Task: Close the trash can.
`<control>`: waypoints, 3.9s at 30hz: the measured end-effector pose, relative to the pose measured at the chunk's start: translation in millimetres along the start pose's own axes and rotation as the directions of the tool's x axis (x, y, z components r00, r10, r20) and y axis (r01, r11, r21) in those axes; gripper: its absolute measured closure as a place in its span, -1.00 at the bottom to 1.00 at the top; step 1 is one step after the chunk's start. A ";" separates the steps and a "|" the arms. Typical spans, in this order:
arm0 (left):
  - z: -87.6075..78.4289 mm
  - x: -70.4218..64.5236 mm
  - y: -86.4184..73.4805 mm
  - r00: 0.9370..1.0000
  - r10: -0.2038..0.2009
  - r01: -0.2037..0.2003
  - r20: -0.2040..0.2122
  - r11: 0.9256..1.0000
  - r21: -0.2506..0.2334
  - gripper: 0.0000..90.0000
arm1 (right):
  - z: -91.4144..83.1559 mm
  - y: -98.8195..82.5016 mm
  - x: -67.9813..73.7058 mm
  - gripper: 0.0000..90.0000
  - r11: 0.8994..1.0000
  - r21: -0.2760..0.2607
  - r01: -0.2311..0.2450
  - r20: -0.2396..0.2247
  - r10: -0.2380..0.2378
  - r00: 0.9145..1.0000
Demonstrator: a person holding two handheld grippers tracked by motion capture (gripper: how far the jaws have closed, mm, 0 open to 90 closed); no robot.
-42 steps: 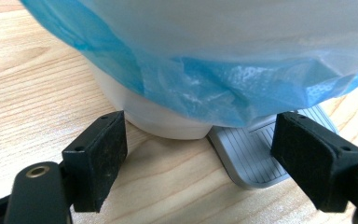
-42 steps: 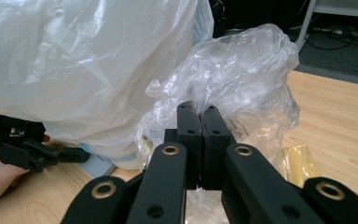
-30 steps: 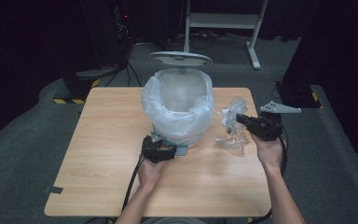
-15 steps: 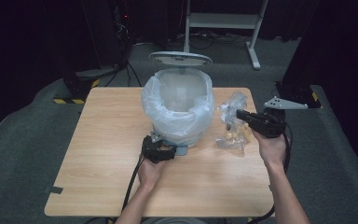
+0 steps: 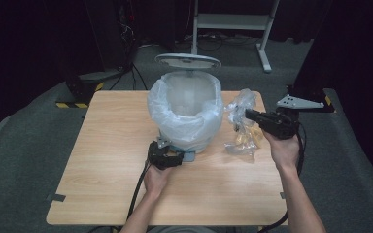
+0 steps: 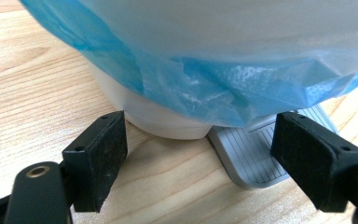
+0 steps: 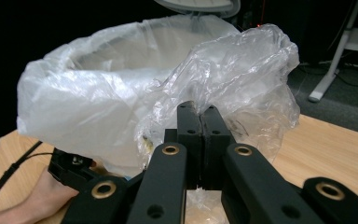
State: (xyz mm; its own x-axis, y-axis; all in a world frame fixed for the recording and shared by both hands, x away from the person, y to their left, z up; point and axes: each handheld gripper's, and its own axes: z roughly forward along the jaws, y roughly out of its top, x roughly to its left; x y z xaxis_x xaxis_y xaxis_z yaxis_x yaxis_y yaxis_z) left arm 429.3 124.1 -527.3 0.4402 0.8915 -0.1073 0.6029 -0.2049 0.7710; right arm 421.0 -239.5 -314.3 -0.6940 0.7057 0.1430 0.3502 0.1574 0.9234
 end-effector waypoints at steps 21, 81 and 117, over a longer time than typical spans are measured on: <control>0.0 0.1 0.0 1.000 0.000 0.000 0.000 1.000 0.000 -0.59 | 11.2 28.8 13.5 0.98 0.999 -0.018 0.042 -0.063 -0.043 0.997; -0.1 1.0 0.0 1.000 -0.006 0.006 0.006 1.000 0.000 -0.57 | 117.0 63.4 47.8 0.57 0.993 0.063 0.102 -0.172 -0.090 0.981; 1.0 3.1 0.0 0.999 -0.031 0.031 0.018 1.000 -0.002 -0.56 | 108.1 47.0 55.5 0.08 0.995 0.096 0.021 -0.062 -0.015 0.998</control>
State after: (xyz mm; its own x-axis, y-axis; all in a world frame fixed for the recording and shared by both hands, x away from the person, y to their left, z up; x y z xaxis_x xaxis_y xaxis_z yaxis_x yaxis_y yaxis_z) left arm 431.4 126.5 -528.3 0.4334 0.8899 -0.1425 0.6147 -0.1763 0.7688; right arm 466.9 -118.2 -301.6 -0.7368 0.6590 0.1511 0.3945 0.2376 0.8877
